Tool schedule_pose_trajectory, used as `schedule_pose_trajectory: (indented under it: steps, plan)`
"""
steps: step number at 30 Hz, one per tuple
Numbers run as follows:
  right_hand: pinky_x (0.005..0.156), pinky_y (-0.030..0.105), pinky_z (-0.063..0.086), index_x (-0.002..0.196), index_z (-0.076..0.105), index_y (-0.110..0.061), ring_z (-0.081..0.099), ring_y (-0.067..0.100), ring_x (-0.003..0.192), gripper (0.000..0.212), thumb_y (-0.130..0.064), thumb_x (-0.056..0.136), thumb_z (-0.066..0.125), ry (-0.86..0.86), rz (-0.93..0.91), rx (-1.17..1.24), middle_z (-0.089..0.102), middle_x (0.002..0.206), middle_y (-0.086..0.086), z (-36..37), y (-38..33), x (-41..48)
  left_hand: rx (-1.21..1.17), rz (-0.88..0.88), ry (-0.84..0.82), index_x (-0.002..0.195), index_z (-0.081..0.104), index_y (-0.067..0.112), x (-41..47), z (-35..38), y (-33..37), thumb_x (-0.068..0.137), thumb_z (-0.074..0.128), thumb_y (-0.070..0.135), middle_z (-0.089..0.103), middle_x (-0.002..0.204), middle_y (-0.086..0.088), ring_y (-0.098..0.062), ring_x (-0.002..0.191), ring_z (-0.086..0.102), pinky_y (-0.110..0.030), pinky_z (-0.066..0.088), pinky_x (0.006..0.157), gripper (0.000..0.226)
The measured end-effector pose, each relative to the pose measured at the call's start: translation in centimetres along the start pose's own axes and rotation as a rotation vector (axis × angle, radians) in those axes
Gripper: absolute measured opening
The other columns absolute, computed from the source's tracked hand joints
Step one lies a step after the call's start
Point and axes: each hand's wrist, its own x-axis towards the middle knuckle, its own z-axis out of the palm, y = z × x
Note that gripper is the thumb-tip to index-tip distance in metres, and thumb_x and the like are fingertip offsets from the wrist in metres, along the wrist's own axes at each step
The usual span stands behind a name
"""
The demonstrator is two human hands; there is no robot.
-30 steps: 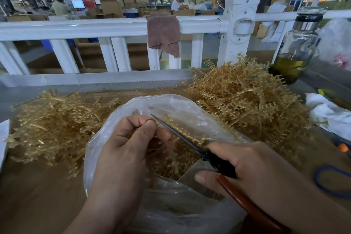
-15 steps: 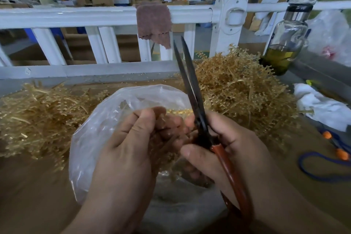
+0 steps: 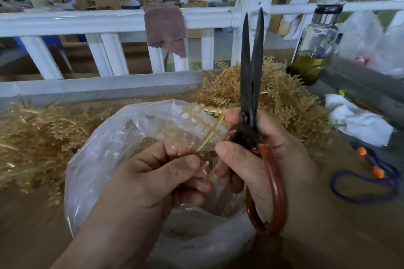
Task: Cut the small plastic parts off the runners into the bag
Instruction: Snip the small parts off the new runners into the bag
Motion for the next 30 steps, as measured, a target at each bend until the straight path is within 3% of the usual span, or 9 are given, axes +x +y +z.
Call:
schedule_pose_trajectory:
  steps: [4, 7, 10, 13, 17, 23, 30]
  plan:
    - [0.057, 0.017, 0.054, 0.111, 0.061, -0.045, 0.073, 0.014, 0.067, 0.031, -0.047, 0.083, 0.076, -0.019, 0.042, -0.12, 0.07, 0.085, -0.004, -0.3, 0.0, 0.3, -0.068, 0.0, -0.012, 0.071, 0.074, 0.015, 0.0, 0.1, 0.6, 0.042, 0.1, 0.03, 0.067, 0.07, -0.013, -0.019, 0.057, 0.068, -0.025, 0.054, 0.047, 0.041]
    - [0.058, 0.013, 0.052, 0.111, 0.059, -0.05, 0.071, 0.006, 0.07, 0.031, -0.057, 0.083, 0.07, -0.052, 0.039, -0.27, 0.069, 0.088, -0.01, -0.8, -0.4, 0.5, -0.124, 0.063, 0.087, 0.065, 0.073, 0.019, 0.5, -0.1, 0.9, 0.065, 0.082, 0.015, 0.067, 0.069, -0.007, -0.015, 0.058, 0.068, -0.022, 0.053, 0.048, 0.009]
    - [0.061, 0.02, 0.053, 0.113, 0.055, -0.059, 0.069, 0.002, 0.075, 0.039, -0.072, 0.076, 0.059, -0.173, 0.049, -0.473, 0.067, 0.089, -0.018, -1.2, -1.2, 0.8, -0.14, 0.155, 0.186, 0.064, 0.072, 0.021, 0.9, -0.8, 1.5, 0.072, 0.073, 0.016, 0.068, 0.072, -0.006, -0.014, 0.063, 0.069, -0.022, 0.054, 0.052, 0.01]
    - [0.059, 0.013, 0.048, 0.113, 0.05, -0.063, 0.063, -0.014, 0.083, 0.051, -0.084, 0.067, 0.054, -0.378, 0.141, -0.672, 0.065, 0.094, -0.033, -1.3, -1.6, 1.0, -0.119, 0.212, 0.25, 0.061, 0.072, 0.024, 1.0, -1.3, 1.8, 0.075, 0.067, 0.02, 0.069, 0.071, -0.005, -0.014, 0.065, 0.069, -0.021, 0.055, 0.054, 0.015]
    - [0.069, 0.014, 0.051, 0.114, 0.046, -0.063, 0.06, -0.013, 0.088, 0.055, -0.087, 0.065, 0.055, -0.458, 0.188, -0.79, 0.062, 0.099, -0.034, -1.1, -1.6, 1.1, -0.06, 0.244, 0.294, 0.062, 0.069, 0.026, 1.0, -2.0, 2.0, 0.079, 0.067, 0.023, 0.066, 0.072, -0.004, -0.012, 0.067, 0.064, -0.02, 0.051, 0.054, 0.017]
    - [0.066, 0.02, 0.051, 0.111, 0.05, -0.052, 0.061, -0.008, 0.079, 0.063, -0.091, 0.062, 0.039, -0.495, 0.199, -0.924, 0.064, 0.093, -0.027, -1.3, -1.9, 1.2, -0.055, 0.255, 0.337, 0.074, 0.066, 0.024, 0.9, -2.8, 2.0, 0.081, 0.069, 0.025, 0.068, 0.08, -0.007, -0.014, 0.068, 0.069, -0.021, 0.051, 0.05, 0.008]
    - [0.083, 0.015, 0.044, 0.115, 0.05, -0.045, 0.058, -0.01, 0.086, 0.057, -0.081, 0.071, 0.051, -0.48, 0.192, -0.967, 0.06, 0.097, -0.03, -1.5, -2.2, 1.3, -0.03, 0.279, 0.371, 0.078, 0.064, 0.023, 1.1, -3.2, 1.9, 0.083, 0.069, 0.026, 0.071, 0.082, -0.007, -0.018, 0.075, 0.073, -0.022, 0.055, 0.056, 0.008]
